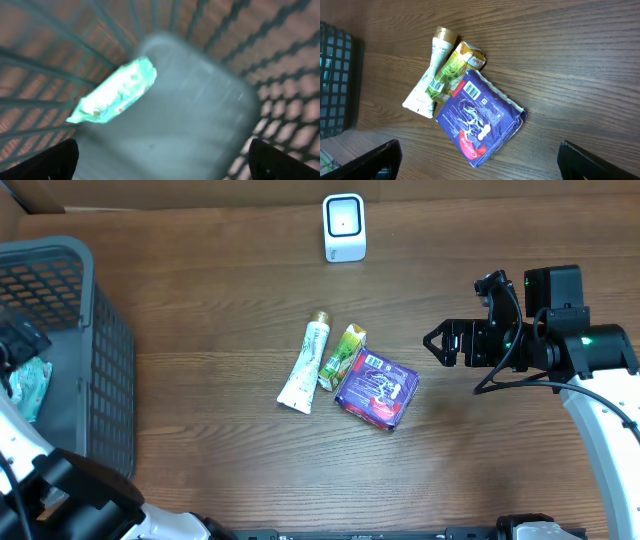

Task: Scan the item barcode
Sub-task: 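Reach the left gripper into the basket and grasp the mint-green wrapper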

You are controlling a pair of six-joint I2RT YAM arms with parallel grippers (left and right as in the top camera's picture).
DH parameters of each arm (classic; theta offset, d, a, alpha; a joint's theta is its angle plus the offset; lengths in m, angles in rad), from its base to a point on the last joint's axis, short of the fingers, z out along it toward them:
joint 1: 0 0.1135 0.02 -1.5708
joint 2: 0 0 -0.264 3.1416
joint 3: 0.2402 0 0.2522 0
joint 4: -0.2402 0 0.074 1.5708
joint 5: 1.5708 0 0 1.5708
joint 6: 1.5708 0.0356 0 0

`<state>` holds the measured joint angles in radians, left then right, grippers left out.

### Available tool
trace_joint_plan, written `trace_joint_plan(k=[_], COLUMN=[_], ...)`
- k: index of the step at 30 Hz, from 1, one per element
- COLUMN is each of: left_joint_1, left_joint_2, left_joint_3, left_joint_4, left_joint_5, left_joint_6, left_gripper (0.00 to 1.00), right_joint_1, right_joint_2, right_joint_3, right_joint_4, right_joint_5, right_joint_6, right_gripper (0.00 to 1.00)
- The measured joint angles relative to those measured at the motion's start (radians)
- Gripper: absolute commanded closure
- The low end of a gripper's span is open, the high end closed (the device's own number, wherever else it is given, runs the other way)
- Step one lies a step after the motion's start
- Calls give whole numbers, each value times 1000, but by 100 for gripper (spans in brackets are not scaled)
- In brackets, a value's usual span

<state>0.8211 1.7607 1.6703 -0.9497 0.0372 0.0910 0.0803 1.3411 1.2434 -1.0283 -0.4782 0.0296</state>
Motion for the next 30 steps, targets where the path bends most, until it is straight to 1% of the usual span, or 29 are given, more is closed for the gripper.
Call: trace_joint_plan(k=[4,6,9,18,27,30], left_joint_1=[-2,-2,-2,-2,-2,-2], left_joint_2=[45,71,97,186,288,318], left_joint_3=[-63,-68,-69,-69,-69,-69], left_joint_4=[15,23,46,186,241,232], left_joint_5=[-13,-20,-48,-116,-129,-132], left_joint_6=[162,224,282,385,421,425], left_gripper=[0,0,0,0,0,6], right_joint_1=[0,0,0,0,0,0], right_joint_2=[0,0,0,0,0,0], right_joint_3=[0,0,0,0,0,0], right_joint_4=[0,0,0,0,3,3], right_joint_5=[1,0,0,0,0,0], right_joint_6=[0,0,0,0,0,0], right_gripper=[0,0,0,0,0,0])
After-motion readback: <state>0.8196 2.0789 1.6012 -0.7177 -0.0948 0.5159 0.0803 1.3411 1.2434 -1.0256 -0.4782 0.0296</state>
